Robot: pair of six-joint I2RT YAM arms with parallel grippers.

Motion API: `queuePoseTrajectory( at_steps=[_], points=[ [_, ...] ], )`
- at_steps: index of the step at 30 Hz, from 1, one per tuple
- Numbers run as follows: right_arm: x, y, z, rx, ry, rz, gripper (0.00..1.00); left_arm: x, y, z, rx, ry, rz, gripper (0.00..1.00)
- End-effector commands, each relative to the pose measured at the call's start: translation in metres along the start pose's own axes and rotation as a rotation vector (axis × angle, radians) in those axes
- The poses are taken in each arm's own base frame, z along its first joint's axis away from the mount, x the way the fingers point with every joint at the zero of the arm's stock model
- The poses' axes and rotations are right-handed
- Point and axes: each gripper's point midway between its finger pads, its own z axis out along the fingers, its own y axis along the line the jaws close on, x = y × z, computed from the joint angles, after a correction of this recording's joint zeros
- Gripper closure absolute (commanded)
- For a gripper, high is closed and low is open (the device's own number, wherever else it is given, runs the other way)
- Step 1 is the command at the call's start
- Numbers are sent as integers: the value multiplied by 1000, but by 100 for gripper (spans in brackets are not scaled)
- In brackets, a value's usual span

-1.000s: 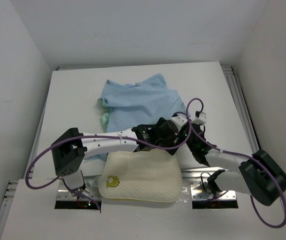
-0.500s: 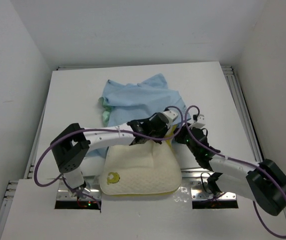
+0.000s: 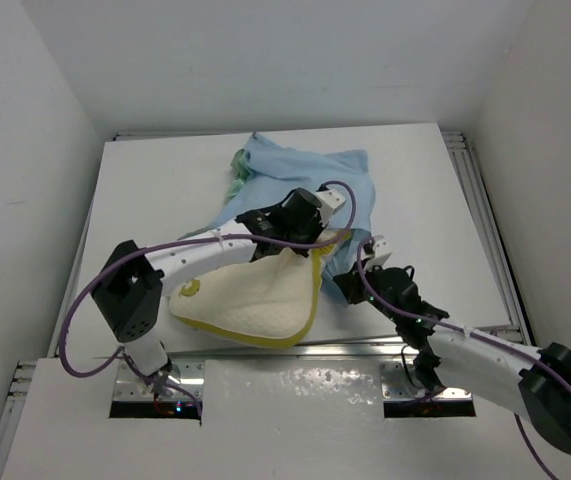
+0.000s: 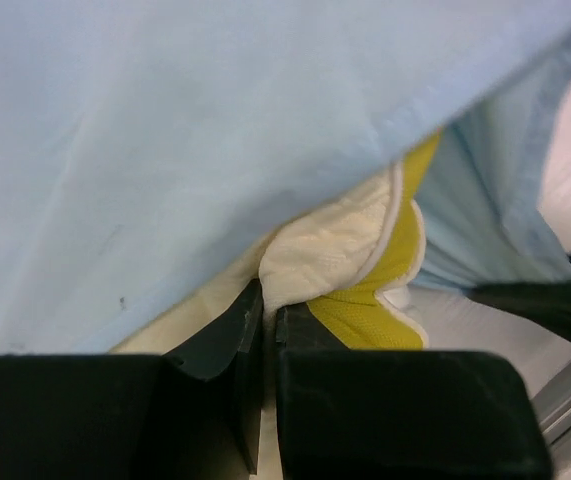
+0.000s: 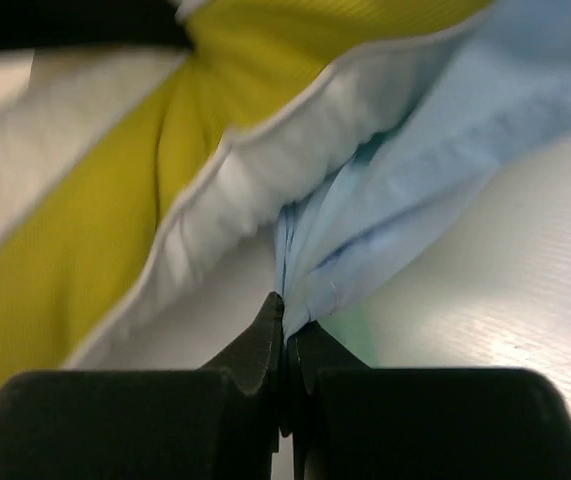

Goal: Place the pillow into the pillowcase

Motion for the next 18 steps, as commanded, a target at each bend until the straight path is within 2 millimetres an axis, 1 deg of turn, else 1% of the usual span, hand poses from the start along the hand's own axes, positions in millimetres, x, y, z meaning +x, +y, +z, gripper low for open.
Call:
queuePoseTrajectory(
  at_steps=[1,2,4,5,6,7,8,9,10,11,12,13,14,15,16,17,18],
  points=[
    [37,33,-11,-162,156,-163,100,-39,74,-6,-203,-102,-20,100],
    [48,40,-15,-204,198,-185,100,-41,78,-3,-207,-100,-20,100],
    [61,51,-21,-273,252,-209,100,-43,86,4,-221,-91,5,100],
    [67,55,-27,-307,272,-204,100,-37,93,10,-240,-65,63,100],
    [72,52,-28,-297,288,-197,100,-33,94,11,-237,-49,96,100],
    [65,55,-30,-286,268,-149,99,-22,92,13,-217,-18,126,100],
    [62,48,-30,-231,275,-131,84,-14,89,9,-193,9,166,100],
    [51,40,-28,-167,239,-126,65,-9,81,8,-139,11,177,100],
    [34,39,-29,-147,176,-120,44,-3,76,4,-110,17,191,100],
    [30,31,-31,-95,166,-116,37,10,72,-4,-82,28,213,100],
    [15,28,-30,-55,121,-102,32,15,68,-7,-55,27,224,100],
    [2,15,-31,30,72,-85,28,22,66,-12,-44,32,235,100],
    [-6,7,-34,82,51,-72,25,35,65,-19,-34,44,249,100],
    [-15,1,-35,132,30,-60,26,41,60,-22,-6,49,257,100],
    [-27,-10,-35,207,-11,-41,30,49,56,-26,18,49,267,100],
    [-28,-12,-32,225,-21,-43,31,51,53,-28,35,43,264,100],
    [-34,-10,-29,222,-30,-57,32,48,49,-28,51,20,256,100]
  ],
)
